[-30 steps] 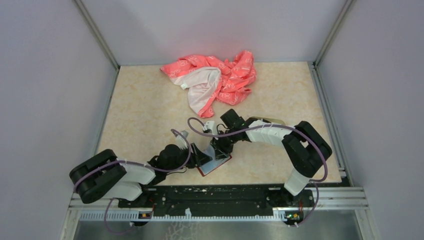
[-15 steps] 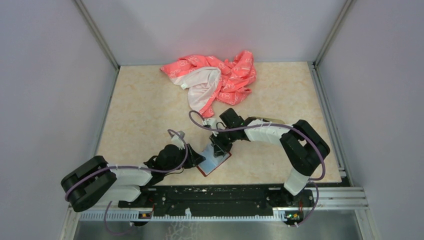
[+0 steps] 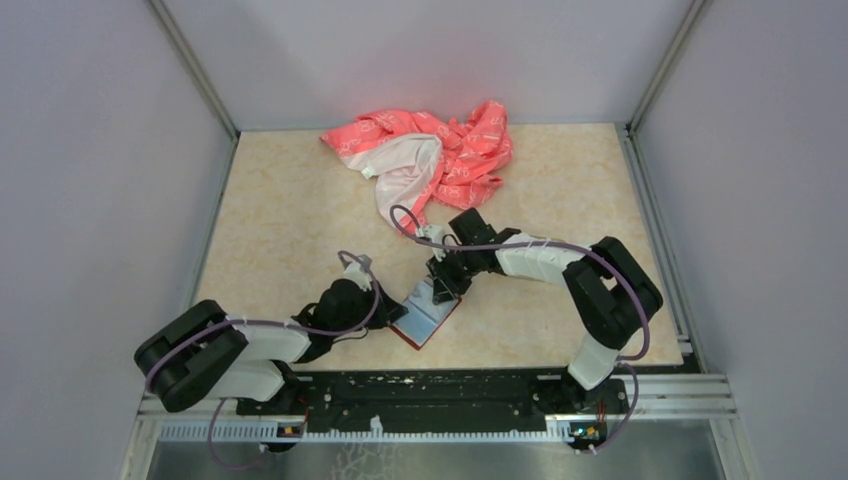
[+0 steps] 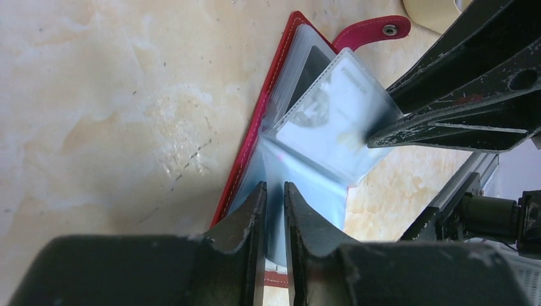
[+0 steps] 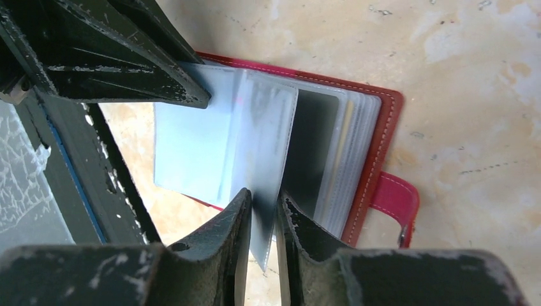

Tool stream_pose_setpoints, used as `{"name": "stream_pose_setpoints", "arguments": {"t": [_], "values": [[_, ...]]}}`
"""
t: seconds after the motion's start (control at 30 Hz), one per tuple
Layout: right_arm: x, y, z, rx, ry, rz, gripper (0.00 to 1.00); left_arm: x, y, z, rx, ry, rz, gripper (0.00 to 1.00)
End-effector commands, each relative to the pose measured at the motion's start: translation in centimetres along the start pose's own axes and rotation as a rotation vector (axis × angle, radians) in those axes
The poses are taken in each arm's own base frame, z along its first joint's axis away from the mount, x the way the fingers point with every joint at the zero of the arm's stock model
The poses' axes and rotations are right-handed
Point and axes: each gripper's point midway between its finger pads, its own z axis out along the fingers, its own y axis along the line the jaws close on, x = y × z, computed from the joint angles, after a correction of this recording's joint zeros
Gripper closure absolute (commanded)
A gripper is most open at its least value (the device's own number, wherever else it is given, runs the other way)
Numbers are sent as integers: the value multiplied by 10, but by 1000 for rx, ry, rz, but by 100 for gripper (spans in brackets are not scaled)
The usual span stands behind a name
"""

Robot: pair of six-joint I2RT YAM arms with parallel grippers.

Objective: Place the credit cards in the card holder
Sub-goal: Turn over the card holder at the center of the board.

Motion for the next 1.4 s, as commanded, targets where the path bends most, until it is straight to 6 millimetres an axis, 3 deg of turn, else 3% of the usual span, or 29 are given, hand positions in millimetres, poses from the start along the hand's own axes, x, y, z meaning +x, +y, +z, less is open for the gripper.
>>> {"name": "stream_pose_setpoints", "arguments": {"t": [0.0, 0.27, 0.4, 0.57, 0.8, 0.97, 1.13, 1.23, 1.33, 1.37], "values": [[-25, -13, -7, 42, -61, -11, 80, -2, 3, 6, 6, 31, 67, 79], [-28, -26, -19, 88, -85, -3, 94, -10, -2, 18, 52, 67, 143, 79], [-28, -37, -23, 154, -73, -41, 93, -17, -2, 29, 70, 91, 186, 79], [-45, -53, -55, 239, -143, -90, 80, -26, 0, 42, 81, 124, 229, 77], [-68, -71, -128, 304, -293, -149, 61, -40, 6, 36, 27, 103, 259, 58], [-72, -103, -188, 485, -434, -138, 24, -69, 0, 10, -15, -25, 328, 39], [-56, -130, -211, 453, -506, 126, 25, -97, -39, -17, 145, -217, 348, 2], [-46, -134, -211, 453, -463, 222, 27, -102, -71, -25, 303, -256, 265, 1], [-35, -137, -212, 480, -453, 266, 30, -104, -122, -23, 512, -179, 258, 4], [-31, -142, -215, 518, -442, 255, 36, -102, -135, -18, 562, -126, 251, 7]]}}
